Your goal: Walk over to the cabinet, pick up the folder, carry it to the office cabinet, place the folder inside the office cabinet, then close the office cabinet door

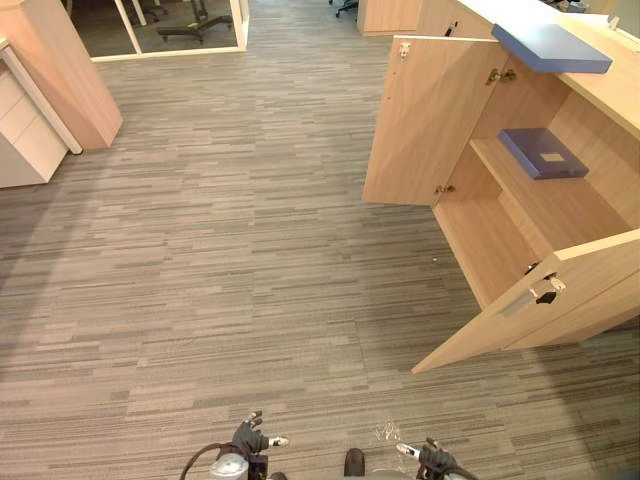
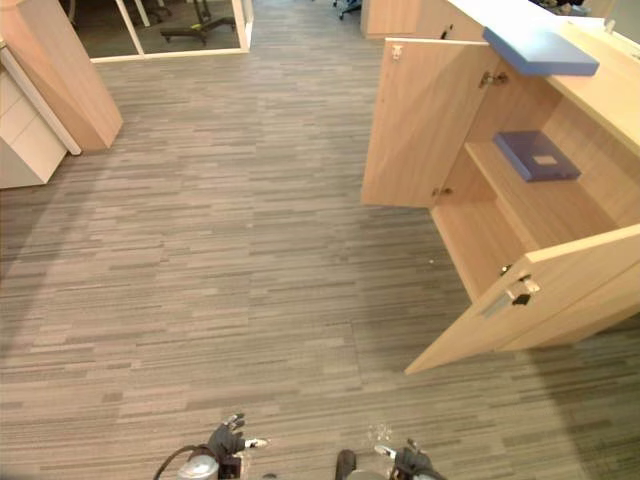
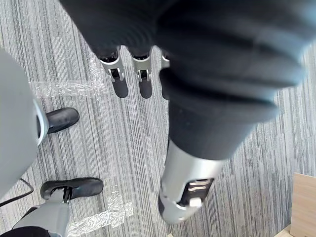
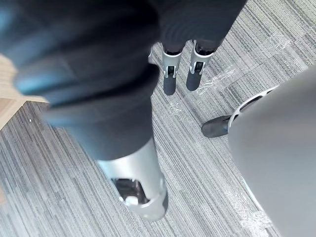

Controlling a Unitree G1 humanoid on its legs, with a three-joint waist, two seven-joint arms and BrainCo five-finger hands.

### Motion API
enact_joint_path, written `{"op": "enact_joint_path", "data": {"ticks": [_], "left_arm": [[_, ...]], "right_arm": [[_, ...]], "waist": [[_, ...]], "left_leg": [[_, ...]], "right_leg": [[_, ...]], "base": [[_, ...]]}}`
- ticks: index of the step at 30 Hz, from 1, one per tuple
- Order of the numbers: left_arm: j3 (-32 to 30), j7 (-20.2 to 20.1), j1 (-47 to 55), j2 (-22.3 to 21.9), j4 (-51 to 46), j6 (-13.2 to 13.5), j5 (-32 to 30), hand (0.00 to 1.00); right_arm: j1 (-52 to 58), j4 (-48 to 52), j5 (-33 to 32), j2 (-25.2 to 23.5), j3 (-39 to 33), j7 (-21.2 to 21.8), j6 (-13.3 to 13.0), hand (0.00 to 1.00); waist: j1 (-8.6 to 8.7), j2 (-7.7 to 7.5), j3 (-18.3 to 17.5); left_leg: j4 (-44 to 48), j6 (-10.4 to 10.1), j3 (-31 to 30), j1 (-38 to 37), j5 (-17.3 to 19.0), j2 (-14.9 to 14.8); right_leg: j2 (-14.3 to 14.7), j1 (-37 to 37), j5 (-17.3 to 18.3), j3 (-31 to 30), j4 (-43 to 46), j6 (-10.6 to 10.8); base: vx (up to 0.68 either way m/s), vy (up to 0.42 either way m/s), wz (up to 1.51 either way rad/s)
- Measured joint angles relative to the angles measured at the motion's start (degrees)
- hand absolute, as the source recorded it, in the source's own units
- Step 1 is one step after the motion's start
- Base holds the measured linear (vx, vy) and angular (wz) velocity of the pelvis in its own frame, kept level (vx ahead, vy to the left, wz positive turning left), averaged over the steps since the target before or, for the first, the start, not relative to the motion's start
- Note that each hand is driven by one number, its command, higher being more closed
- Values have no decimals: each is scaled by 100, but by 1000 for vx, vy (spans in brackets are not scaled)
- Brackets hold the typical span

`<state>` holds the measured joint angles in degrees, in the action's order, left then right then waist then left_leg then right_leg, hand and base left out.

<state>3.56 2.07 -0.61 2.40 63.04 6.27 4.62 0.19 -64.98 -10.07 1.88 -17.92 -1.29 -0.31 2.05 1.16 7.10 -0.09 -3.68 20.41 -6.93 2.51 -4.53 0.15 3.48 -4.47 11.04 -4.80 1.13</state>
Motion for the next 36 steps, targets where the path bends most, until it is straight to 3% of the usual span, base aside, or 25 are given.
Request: {"op": "enact_joint_path", "data": {"ticks": [36], "left_arm": [[-21, -119, -94, 26, 84, 30, 55, 0]], "right_arm": [[-37, 5, 58, -80, -49, 0, 9, 0]], "waist": [[-1, -143, 154]], "left_leg": [[-192, -40, 112, -174, -95, -30]], "right_leg": [[65, 49, -4, -24, -35, -6]], "base": [[-41, -21, -1]]}}
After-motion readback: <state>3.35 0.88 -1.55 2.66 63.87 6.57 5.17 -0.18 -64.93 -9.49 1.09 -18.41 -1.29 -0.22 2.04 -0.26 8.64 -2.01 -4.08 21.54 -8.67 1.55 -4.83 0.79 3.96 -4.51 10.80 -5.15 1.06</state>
